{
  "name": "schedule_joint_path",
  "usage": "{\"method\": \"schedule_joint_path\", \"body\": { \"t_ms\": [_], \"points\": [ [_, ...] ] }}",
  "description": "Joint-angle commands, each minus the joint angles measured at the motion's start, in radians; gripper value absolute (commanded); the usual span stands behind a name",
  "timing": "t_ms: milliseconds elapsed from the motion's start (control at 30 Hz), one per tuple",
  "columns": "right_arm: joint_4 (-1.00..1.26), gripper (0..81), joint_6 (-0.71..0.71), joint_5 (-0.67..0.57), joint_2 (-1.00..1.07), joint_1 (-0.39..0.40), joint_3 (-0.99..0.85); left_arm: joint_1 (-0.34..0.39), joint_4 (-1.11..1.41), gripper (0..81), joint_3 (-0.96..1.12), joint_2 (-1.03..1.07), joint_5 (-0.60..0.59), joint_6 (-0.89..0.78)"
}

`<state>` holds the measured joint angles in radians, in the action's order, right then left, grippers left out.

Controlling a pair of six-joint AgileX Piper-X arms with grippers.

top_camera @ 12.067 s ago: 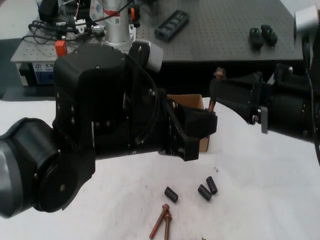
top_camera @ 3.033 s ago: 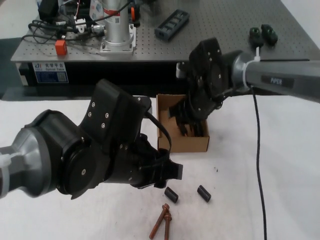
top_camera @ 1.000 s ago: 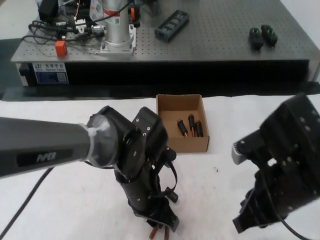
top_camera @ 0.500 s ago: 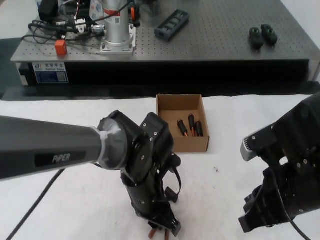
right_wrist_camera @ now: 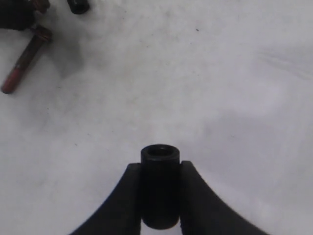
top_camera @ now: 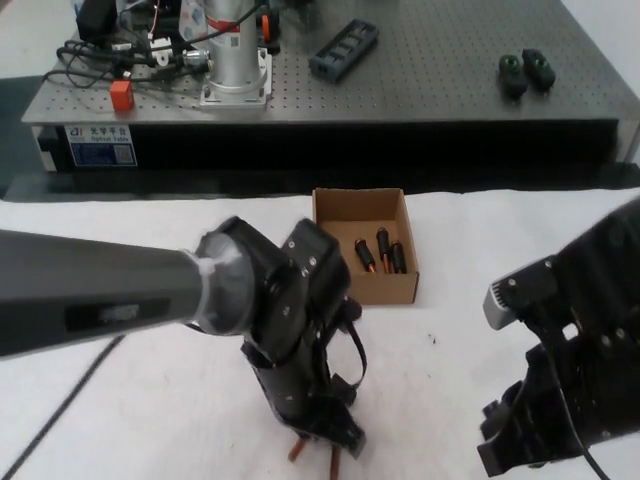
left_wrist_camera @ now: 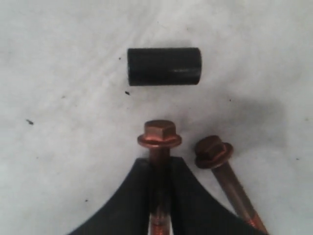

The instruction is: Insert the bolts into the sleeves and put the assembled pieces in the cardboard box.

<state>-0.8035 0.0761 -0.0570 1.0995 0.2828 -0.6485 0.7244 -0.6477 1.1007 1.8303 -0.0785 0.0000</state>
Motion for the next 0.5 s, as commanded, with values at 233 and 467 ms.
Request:
{"method": "schedule_joint_path", "body": {
  "t_ms": [233, 467],
  "points": [
    [0.589, 2.4, -0.379, -0.477, -0.190, 0.089, 0.247, -0.048, 0.538, 0.6, -0.219, -0.478, -0.296, -0.284],
    [0.940, 2.4, -0.512, -0.485, -0.140, 0.186, 0.245, -0.049, 0.865, 0.6, -0.361, -0.568, -0.409, -0.516]
  ]
}}
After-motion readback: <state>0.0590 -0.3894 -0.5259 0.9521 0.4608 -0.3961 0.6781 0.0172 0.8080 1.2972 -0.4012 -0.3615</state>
